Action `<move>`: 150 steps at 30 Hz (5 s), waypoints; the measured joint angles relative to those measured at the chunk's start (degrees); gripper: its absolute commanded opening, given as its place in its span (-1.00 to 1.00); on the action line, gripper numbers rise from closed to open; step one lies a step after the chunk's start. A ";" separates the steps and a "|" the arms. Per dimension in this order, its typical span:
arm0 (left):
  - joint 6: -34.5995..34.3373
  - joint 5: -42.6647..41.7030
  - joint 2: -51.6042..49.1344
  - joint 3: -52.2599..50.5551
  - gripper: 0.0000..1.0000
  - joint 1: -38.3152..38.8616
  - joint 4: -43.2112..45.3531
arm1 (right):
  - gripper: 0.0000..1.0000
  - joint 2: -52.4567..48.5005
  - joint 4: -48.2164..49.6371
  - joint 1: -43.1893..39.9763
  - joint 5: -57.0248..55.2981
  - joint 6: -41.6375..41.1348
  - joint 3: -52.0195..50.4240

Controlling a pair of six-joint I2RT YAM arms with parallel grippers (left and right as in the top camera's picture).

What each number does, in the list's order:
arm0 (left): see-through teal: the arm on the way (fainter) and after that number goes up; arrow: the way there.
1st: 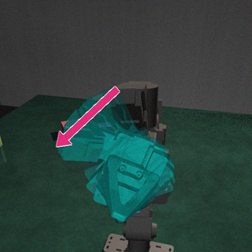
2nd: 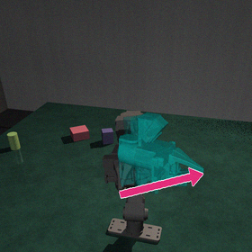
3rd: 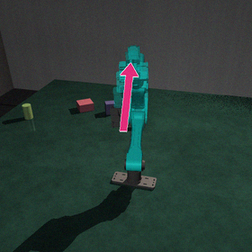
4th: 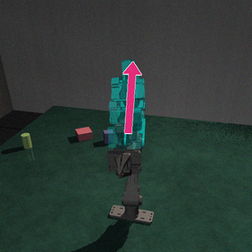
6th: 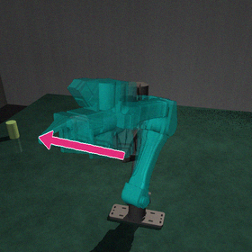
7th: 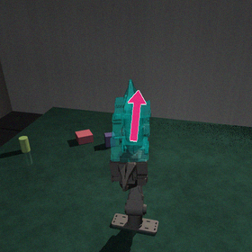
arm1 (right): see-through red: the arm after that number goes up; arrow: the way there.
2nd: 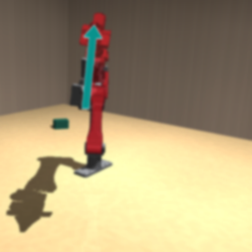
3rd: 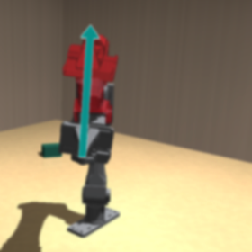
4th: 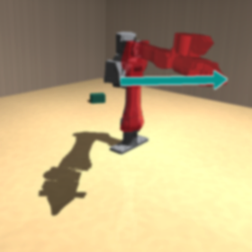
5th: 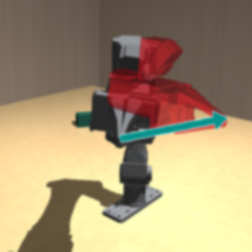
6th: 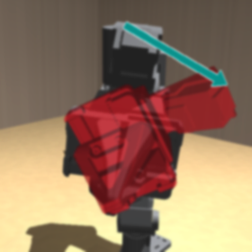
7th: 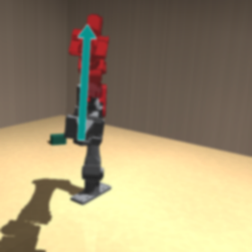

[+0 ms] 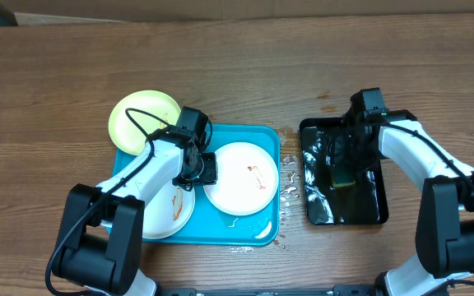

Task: Clean dirty plates on tray and stack at the side
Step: 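Grasp the green-and-yellow sponge with the right gripper and lift it, then carry the sponge with the right gripper onto the held white plate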

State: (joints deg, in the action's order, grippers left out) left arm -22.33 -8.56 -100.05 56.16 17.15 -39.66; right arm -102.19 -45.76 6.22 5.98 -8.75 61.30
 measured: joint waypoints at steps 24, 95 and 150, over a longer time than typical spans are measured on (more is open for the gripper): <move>-0.02 -0.26 0.00 0.02 -0.11 0.00 0.55 | 0.24 0.07 10.34 0.24 2.97 -0.13 -2.60; 0.00 -0.79 -0.20 -0.09 -0.92 -0.33 2.71 | -0.92 11.54 -16.46 0.20 -0.39 -4.66 4.37; 5.55 1.49 -0.11 -0.09 -0.92 -0.26 3.56 | -0.92 11.54 -15.30 0.20 2.40 -2.58 4.35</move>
State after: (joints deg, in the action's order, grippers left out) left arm -16.78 -7.07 -100.16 56.07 16.88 -36.10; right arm -90.65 -61.06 6.42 8.38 -11.33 65.65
